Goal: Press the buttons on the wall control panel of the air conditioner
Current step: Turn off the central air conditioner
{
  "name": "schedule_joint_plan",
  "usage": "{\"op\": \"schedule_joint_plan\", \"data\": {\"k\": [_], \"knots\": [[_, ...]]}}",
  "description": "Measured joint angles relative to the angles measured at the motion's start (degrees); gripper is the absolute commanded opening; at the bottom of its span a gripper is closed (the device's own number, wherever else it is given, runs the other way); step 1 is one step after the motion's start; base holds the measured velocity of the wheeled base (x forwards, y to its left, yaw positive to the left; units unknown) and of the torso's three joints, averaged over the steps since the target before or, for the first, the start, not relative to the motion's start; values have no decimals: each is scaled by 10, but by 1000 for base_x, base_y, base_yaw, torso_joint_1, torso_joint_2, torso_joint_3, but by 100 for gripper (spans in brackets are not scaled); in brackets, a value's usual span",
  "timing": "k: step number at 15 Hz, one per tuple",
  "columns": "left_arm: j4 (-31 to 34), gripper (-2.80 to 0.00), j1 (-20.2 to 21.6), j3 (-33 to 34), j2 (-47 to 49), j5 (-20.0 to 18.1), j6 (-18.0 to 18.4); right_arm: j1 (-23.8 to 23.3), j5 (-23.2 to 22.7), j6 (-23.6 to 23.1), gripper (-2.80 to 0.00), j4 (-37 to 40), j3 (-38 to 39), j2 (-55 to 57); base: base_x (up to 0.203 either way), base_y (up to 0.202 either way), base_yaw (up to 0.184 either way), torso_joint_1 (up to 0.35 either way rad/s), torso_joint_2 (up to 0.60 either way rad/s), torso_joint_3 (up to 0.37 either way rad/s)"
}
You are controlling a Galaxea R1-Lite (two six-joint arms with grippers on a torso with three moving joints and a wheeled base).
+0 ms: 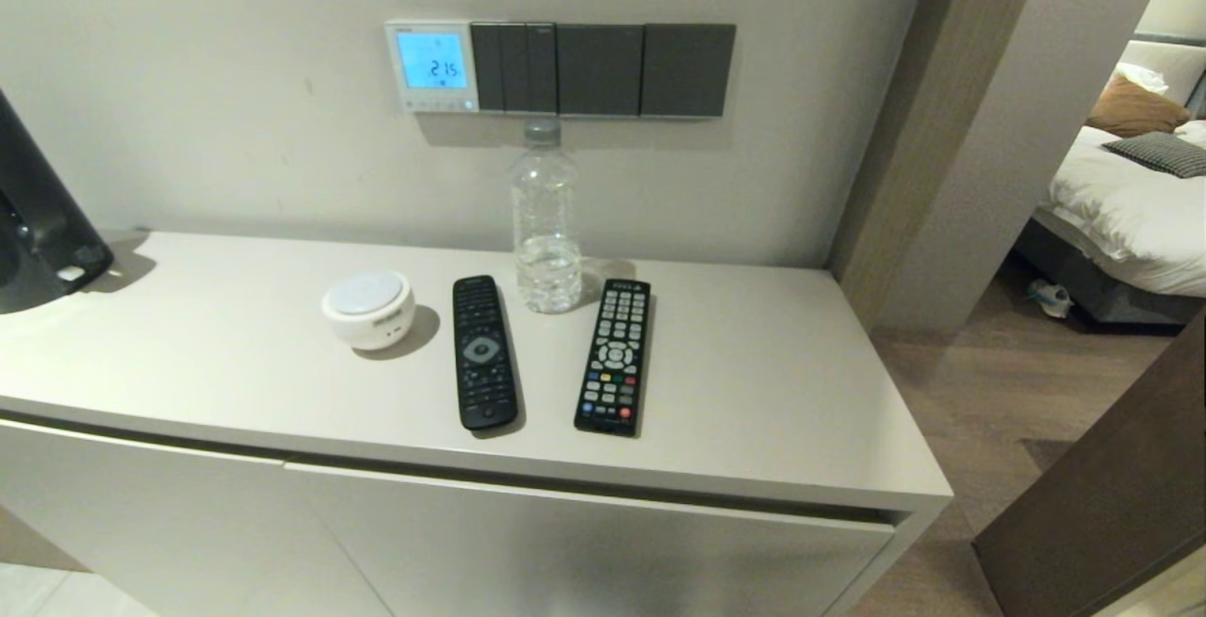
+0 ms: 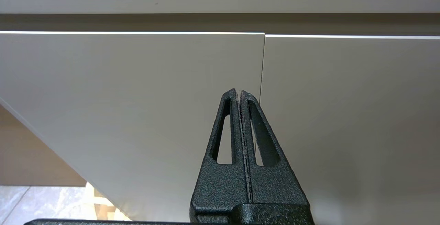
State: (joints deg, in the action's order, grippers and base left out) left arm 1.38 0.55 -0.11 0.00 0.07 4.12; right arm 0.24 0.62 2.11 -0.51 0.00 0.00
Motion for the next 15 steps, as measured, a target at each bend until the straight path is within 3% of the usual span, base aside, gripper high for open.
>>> {"op": "schedule_joint_plan", "data": {"k": [15], "knots": [[1, -280, 0, 1, 0, 0, 0, 0, 0, 0, -280, 0, 0, 0, 0, 0, 0, 0, 0, 0]]}}
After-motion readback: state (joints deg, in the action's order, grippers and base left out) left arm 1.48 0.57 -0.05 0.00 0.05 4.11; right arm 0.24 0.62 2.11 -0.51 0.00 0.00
